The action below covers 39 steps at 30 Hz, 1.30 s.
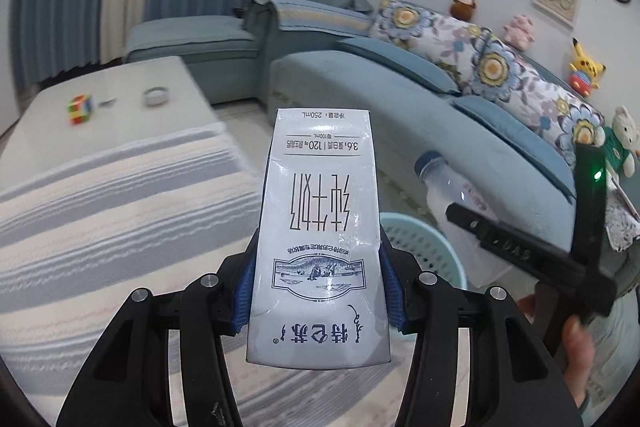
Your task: Collect trash
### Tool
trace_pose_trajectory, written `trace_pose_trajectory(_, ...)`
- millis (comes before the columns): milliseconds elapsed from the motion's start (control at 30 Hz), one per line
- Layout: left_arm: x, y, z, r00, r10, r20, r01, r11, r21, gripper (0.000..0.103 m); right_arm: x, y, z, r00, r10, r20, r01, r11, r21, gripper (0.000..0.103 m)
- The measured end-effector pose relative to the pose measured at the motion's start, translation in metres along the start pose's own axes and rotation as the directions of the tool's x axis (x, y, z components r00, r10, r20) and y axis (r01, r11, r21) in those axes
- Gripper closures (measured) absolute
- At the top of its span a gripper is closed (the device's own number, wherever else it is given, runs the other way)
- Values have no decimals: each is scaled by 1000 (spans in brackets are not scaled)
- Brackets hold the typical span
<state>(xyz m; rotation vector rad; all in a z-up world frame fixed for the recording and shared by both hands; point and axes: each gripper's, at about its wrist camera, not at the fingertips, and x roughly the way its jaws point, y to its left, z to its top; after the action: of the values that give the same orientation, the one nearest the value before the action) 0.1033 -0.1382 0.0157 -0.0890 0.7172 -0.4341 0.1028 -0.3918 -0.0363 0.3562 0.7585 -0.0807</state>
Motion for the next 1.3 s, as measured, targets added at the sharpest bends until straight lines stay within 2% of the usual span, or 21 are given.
trace_pose_trajectory(200, 66, -43, 4, 996, -50, -76, 51, 998, 22, 54, 37, -56, 0, 995, -42, -94, 55, 989, 137, 51)
trace_pose_trajectory(300, 100, -56, 0, 989, -80, -126, 82, 996, 16, 54, 53, -72, -4, 990, -69, -125, 90, 981, 169, 51)
trace_pose_trajectory(400, 131, -67, -5, 979, -109, -170, 114, 993, 17, 53, 67, -88, -7, 985, -60, -161, 94, 973, 212, 50)
trace_pose_trajectory(433, 141, -70, -7, 977, -113, -180, 118, 993, 18, 52, 68, -91, -10, 983, -64, -169, 101, 970, 222, 50)
trace_pose_trajectory(500, 152, -70, -9, 976, -104, -189, 108, 994, 10, 36, 71, -99, -11, 981, -64, -183, 107, 966, 235, 45)
trace_pose_trajectory(633, 157, -65, -16, 973, -127, -190, 127, 992, -17, 35, 67, -100, -11, 982, -62, -176, 103, 966, 237, 43)
trace_pose_trajectory(767, 147, -56, -21, 975, -135, -179, 132, 991, -29, 35, 58, -87, -7, 986, -54, -158, 86, 976, 201, 43)
trace_pose_trajectory(867, 130, -49, -19, 977, -150, -150, 144, 988, -48, 35, 38, -67, -1, 993, -57, -101, 71, 988, 141, 43)
trace_pose_trajectory(900, 123, -49, -16, 975, -161, -150, 156, 987, -44, 35, 27, -57, 0, 996, -63, -69, 71, 992, 109, 43)
trace_pose_trajectory(1033, 75, -46, -10, 987, -145, -64, 143, 989, -24, 35, -11, -32, 1, 998, -51, 41, 50, 998, 31, 43)
trace_pose_trajectory(1133, 37, -40, -8, 992, -130, 7, 130, 991, -34, 33, -44, -12, -6, 988, -53, 145, 58, 998, -30, 43)
trace_pose_trajectory(1167, 24, -38, -8, 992, -122, 35, 123, 992, -38, 32, -53, -6, -9, 982, -65, 177, 75, 996, -47, 38)
trace_pose_trajectory(1200, 8, -35, -10, 992, -108, 68, 111, 993, -41, 30, -62, 0, -12, 976, -72, 206, 86, 995, -60, 26)
trace_pose_trajectory(1267, -16, -33, -13, 991, -74, 108, 78, 996, -32, 30, -85, 12, -21, 953, -63, 295, 85, 994, -63, 11)
trace_pose_trajectory(1300, -25, -32, -14, 991, -60, 123, 63, 998, -27, 29, -94, 17, -25, 938, -57, 343, 85, 994, -69, 9)
